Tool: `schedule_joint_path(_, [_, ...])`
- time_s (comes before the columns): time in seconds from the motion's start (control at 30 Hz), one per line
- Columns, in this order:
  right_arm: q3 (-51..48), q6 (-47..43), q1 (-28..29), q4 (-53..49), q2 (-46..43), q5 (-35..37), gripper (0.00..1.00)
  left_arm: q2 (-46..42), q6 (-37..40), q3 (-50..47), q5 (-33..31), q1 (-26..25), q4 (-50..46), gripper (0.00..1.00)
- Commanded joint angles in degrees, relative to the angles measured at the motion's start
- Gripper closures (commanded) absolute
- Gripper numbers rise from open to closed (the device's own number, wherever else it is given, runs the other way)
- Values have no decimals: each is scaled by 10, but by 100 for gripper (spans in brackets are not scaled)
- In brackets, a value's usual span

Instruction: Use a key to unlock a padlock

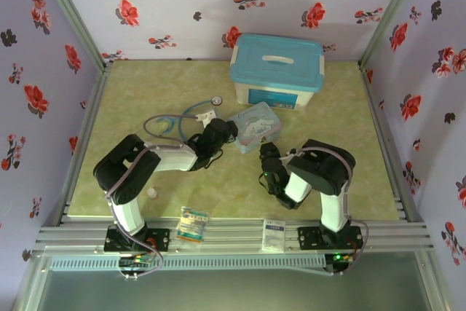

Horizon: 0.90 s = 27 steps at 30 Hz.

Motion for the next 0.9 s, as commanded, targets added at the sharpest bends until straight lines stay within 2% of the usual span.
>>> schedule_joint_path(0.0, [34, -34, 9, -2, 20, 101, 91, 29, 25, -14, -32, 15, -138, 56])
schedule_joint_path(0.1, [45, -16, 8, -2, 29, 116, 91, 28, 24, -19, -35, 16, -138, 56])
schedule_joint_path(0.23, [34, -29, -17, 25, 27, 89, 92, 29, 22, -25, -36, 17, -134, 56])
schedule_joint_path(0.43, [26, -4, -39, 29, 11, 88, 92, 35, 18, -29, -36, 20, -125, 56])
schedule_joint_path(0.53, [31, -53, -45, 29, -19, 81, 92, 32, 19, -30, -36, 22, -129, 56])
schedule_joint_path(0.67, [20, -82, -82, 21, -49, 1, 94, 22, 22, -34, -36, 23, -128, 56])
schedule_joint_path(0.8, [-15, -52, -108, -91, -105, -59, 95, 15, 30, -26, -37, 25, -138, 56])
schedule_joint_path(0.87, [-33, -79, -131, -111, -127, -102, 95, 15, 36, -19, -37, 28, -144, 55])
